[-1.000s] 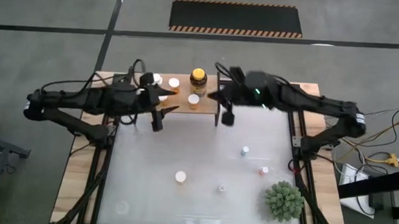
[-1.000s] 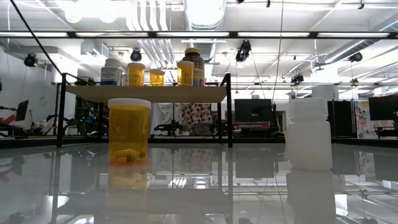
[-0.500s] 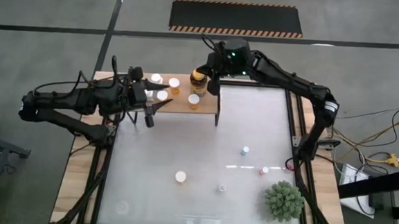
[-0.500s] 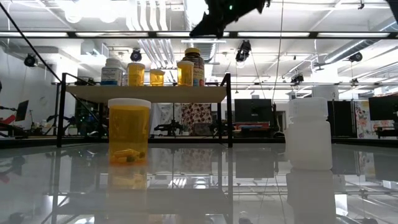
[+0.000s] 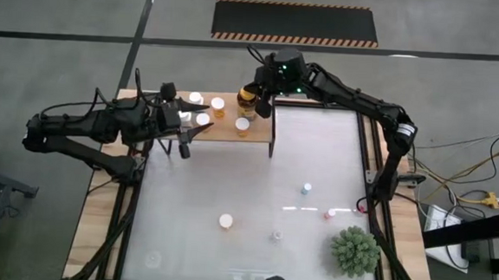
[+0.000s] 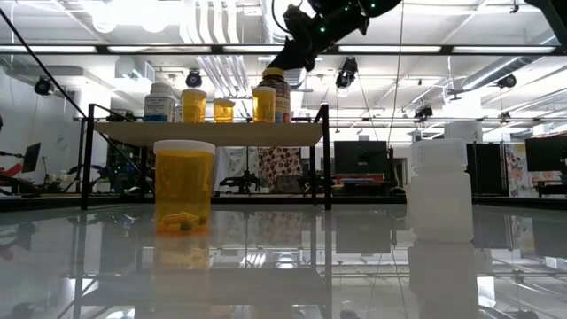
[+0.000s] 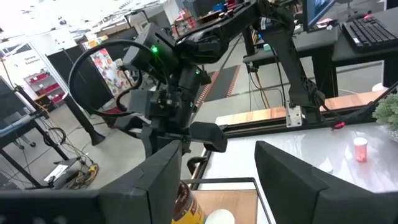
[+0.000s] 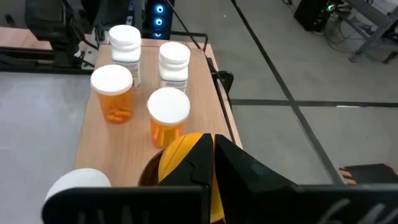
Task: Pick and place medicine bottles onto shelf by color
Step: Adjust the lid of the yellow medicine bottle
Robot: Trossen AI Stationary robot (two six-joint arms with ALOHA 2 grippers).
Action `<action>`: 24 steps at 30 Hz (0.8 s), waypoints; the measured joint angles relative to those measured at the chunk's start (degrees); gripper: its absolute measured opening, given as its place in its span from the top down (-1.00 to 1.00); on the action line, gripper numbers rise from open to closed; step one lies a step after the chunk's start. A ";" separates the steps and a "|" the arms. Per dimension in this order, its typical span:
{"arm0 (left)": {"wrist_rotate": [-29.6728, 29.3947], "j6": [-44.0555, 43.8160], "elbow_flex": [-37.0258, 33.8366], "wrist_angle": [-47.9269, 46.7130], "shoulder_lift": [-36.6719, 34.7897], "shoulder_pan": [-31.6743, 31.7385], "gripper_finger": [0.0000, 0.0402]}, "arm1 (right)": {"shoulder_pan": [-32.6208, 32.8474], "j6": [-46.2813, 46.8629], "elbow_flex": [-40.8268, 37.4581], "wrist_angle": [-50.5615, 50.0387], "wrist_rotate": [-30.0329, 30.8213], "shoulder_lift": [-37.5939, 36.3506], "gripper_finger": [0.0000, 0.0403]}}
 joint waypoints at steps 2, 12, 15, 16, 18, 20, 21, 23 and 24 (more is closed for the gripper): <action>0.00 0.02 -0.01 -0.02 0.02 0.00 0.07 | -0.11 -0.16 -0.15 0.11 0.45 0.00 0.96; 0.01 0.01 -0.09 0.05 -0.09 0.00 0.07 | -0.76 -3.06 -0.15 -0.07 7.56 0.00 0.96; 0.00 0.00 -0.09 0.05 -0.06 0.00 0.07 | -0.86 -3.99 -0.15 -0.14 9.87 0.00 0.96; 0.01 0.00 -0.09 0.05 -0.06 0.00 0.07 | -0.94 -4.49 -0.15 -0.19 10.67 0.00 0.96; 0.00 0.00 -0.09 0.03 -0.09 0.00 0.07 | -1.21 -5.43 -0.15 -0.31 11.83 0.00 0.96; 0.02 0.00 -0.09 0.03 -0.06 0.00 0.07 | -1.38 -5.83 -0.13 -0.42 12.72 0.00 0.96; 0.02 0.00 -0.09 0.03 -0.08 0.00 0.07 | -1.52 -6.11 -0.13 -0.49 12.77 -0.02 0.96; 0.00 0.00 -0.09 0.02 -0.08 0.00 0.07 | -1.73 -6.16 -0.13 -0.72 12.77 -0.09 0.96; 0.02 0.00 -0.09 0.03 -0.02 0.00 0.07 | -1.84 -6.19 -0.13 -0.92 12.73 -0.13 0.96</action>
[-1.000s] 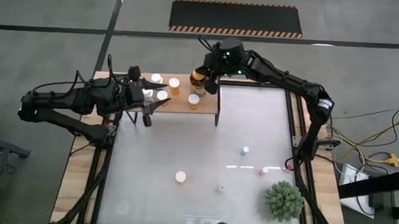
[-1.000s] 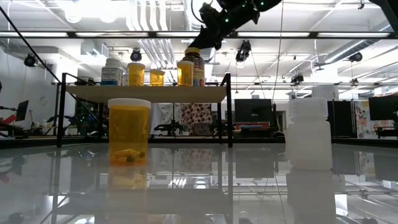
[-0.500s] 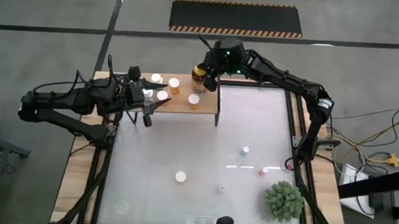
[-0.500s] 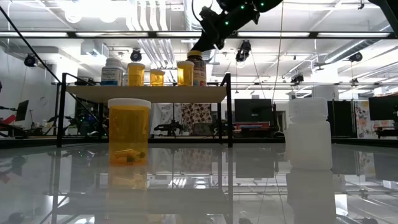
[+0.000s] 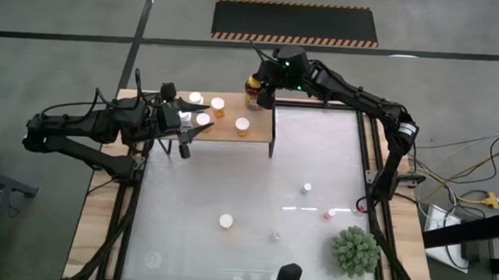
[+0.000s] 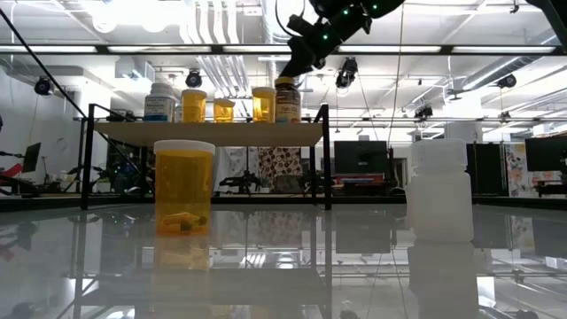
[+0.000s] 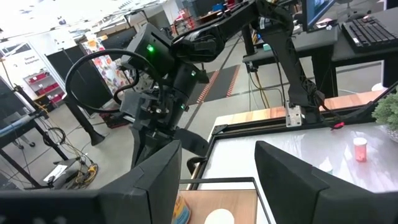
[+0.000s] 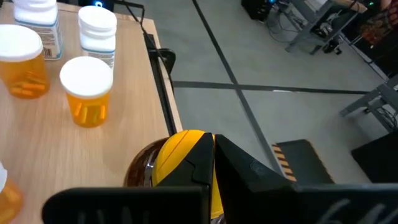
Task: Pick and place medicine bottles onto shelf by color
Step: Adjust the lid of the yellow medicine bottle, then put the orange pill bottle on the shelf
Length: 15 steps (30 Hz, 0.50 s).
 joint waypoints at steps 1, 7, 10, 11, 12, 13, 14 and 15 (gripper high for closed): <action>-0.02 0.00 0.00 0.00 0.00 0.00 0.07 | -0.12 0.02 0.00 -0.34 -0.01 -0.11 0.96; 0.00 -0.25 0.00 -0.08 0.25 0.00 0.07 | -0.12 -0.12 -0.10 -1.37 0.22 -1.43 0.96; 0.02 -0.54 0.00 -0.17 1.06 -0.02 0.07 | 0.32 0.52 -0.28 -2.33 0.19 -3.12 0.96; 0.04 -0.60 -0.07 -0.41 1.35 -0.07 0.07 | 0.61 0.55 -0.28 -2.46 0.16 -3.81 0.96; 0.06 -1.15 -0.18 -0.52 1.75 -0.04 0.07 | 0.95 0.71 -0.28 -2.86 -0.01 -4.68 0.96; 0.16 -2.14 -0.20 -0.47 2.24 -0.04 0.07 | 1.27 1.07 -0.26 -3.67 -0.44 -5.60 0.96; 0.42 -3.17 -0.26 -0.44 2.72 -0.08 0.07 | 1.66 1.66 -0.26 -4.65 -1.12 -6.42 0.96; 0.93 -4.34 -0.52 -0.49 3.11 -0.12 0.07 | 2.11 2.41 -0.26 -5.95 -2.54 -7.29 0.96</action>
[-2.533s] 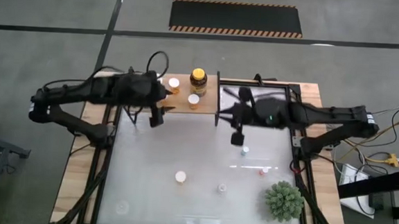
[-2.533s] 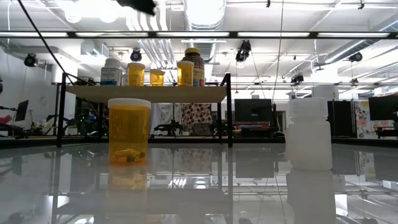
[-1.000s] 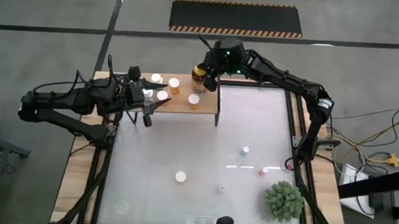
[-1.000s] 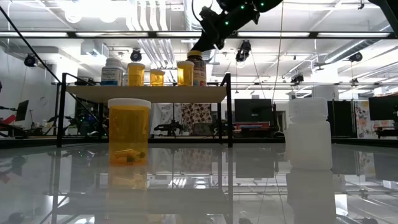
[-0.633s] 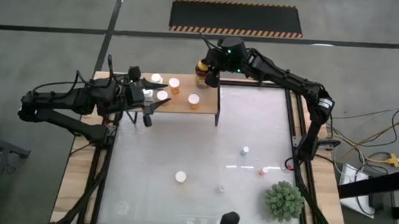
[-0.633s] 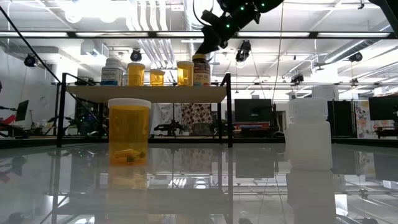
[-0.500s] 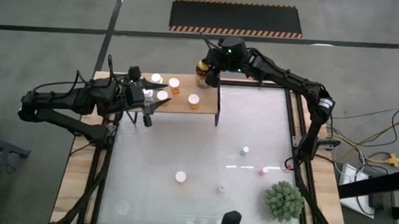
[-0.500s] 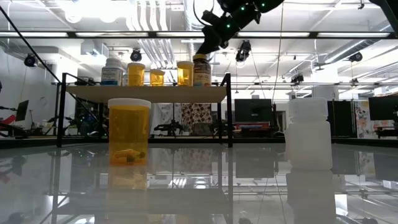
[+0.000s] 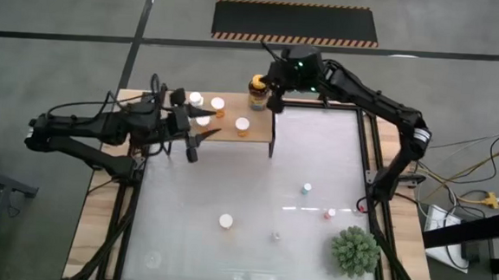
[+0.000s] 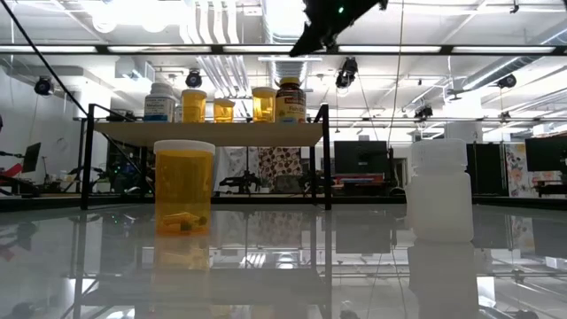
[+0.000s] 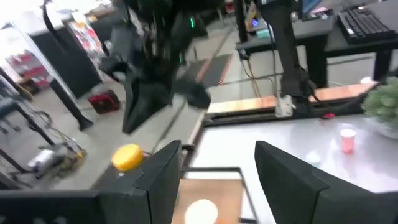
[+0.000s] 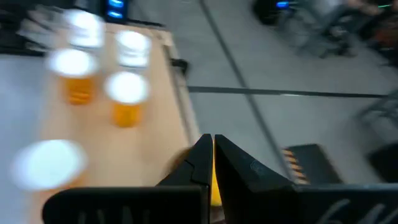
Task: Pick and place medicine bottles onto shelf by color
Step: Put the orange pill bottle on the shelf
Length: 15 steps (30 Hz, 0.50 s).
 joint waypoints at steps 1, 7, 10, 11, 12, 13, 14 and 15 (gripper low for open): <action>0.74 -1.22 -0.31 -0.03 0.44 -0.09 0.07 | 0.42 0.59 -0.17 -1.32 -1.80 -0.90 0.96; 11.28 -8.56 -2.29 0.00 3.85 -2.66 0.07 | 4.88 4.78 -2.38 -10.68 -13.39 -6.81 0.96; 12.23 -12.63 -2.50 0.04 6.35 -5.54 0.07 | 8.53 6.32 -6.71 -12.91 -18.15 -10.14 0.96; 12.25 -13.82 -2.50 0.02 7.32 -6.66 0.07 | 10.10 6.78 -8.67 -12.95 -18.73 -11.31 0.96; 12.25 -14.87 -2.50 0.06 8.43 -7.79 0.07 | 11.64 7.32 -10.71 -12.88 -18.85 -12.56 0.96; 12.25 -15.99 -2.50 0.08 9.55 -8.87 0.07 | 13.28 7.54 -12.90 -12.84 -18.96 -13.86 0.96; 12.23 -17.08 -2.50 0.06 10.88 -10.03 0.07 | 14.94 7.80 -15.10 -12.70 -19.06 -15.14 0.96; 12.21 -17.88 -2.50 0.04 12.11 -11.10 0.07 | 16.53 8.50 -17.40 -12.17 -19.07 -16.49 0.96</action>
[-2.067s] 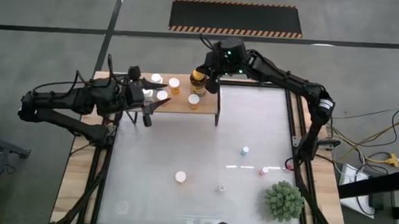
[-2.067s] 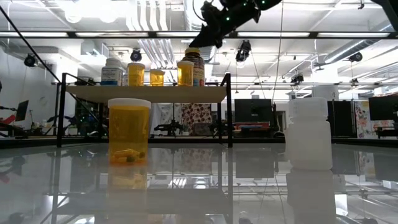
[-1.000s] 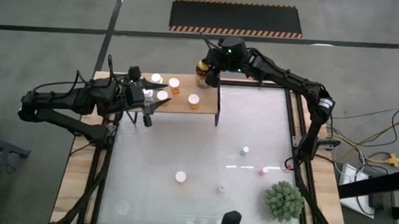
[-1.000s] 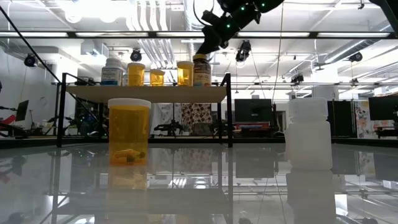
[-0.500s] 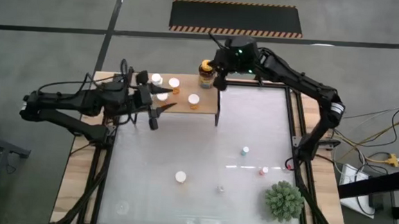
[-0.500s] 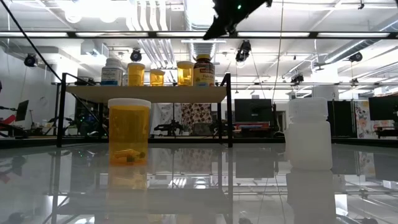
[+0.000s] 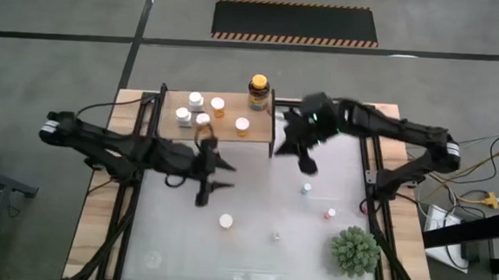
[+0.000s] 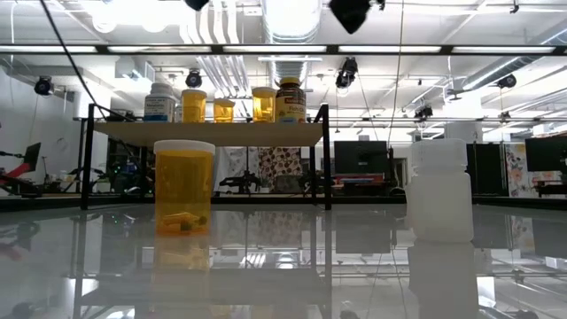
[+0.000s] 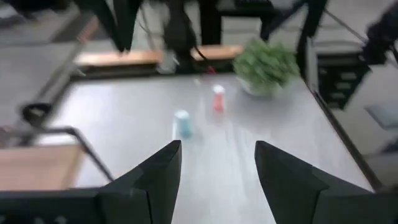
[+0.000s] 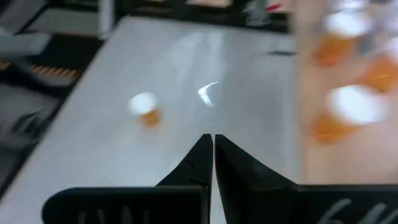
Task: Pick and place medicine bottles onto shelf by color
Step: Put the orange pill bottle on the shelf
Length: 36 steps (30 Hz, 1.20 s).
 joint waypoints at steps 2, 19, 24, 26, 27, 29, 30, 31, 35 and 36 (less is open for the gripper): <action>-0.14 -0.88 0.00 -0.04 2.49 -2.18 0.07 | 3.06 1.66 -5.06 2.46 0.38 -2.71 0.96; -3.83 -20.27 6.20 -21.62 18.61 -12.28 -0.41 | 18.20 10.72 -32.76 26.61 10.05 -15.80 0.96; -2.06 -19.88 5.88 -21.94 22.38 -12.49 -0.55 | 18.41 10.84 -34.70 28.61 10.05 -16.33 0.96; -1.80 -19.87 6.04 -21.94 23.92 -12.49 -0.55 | 18.41 11.12 -34.97 28.69 10.07 -16.31 0.96; -1.78 -19.87 6.12 -21.56 24.74 -12.49 -0.55 | 18.41 11.19 -35.03 28.70 10.07 -16.19 0.96; -1.20 -19.83 6.06 -20.67 26.11 -12.50 -0.56 | 18.41 11.39 -35.16 28.73 10.07 -16.15 0.96; -0.88 -19.79 6.01 -20.08 26.79 -12.51 -0.56 | 18.41 11.39 -35.28 28.65 10.07 -16.15 0.96; -0.61 -19.75 6.01 -19.89 27.44 -12.52 -0.56 | 18.41 11.41 -35.31 28.66 10.09 -16.15 0.96; -0.36 -19.78 6.09 -19.56 28.65 -12.52 -0.56 | 18.41 11.44 -35.34 28.69 10.08 -16.15 0.96; -0.25 -19.88 5.93 -18.70 28.68 -12.52 -0.56 | 18.41 11.35 -35.34 28.71 10.07 -16.15 0.96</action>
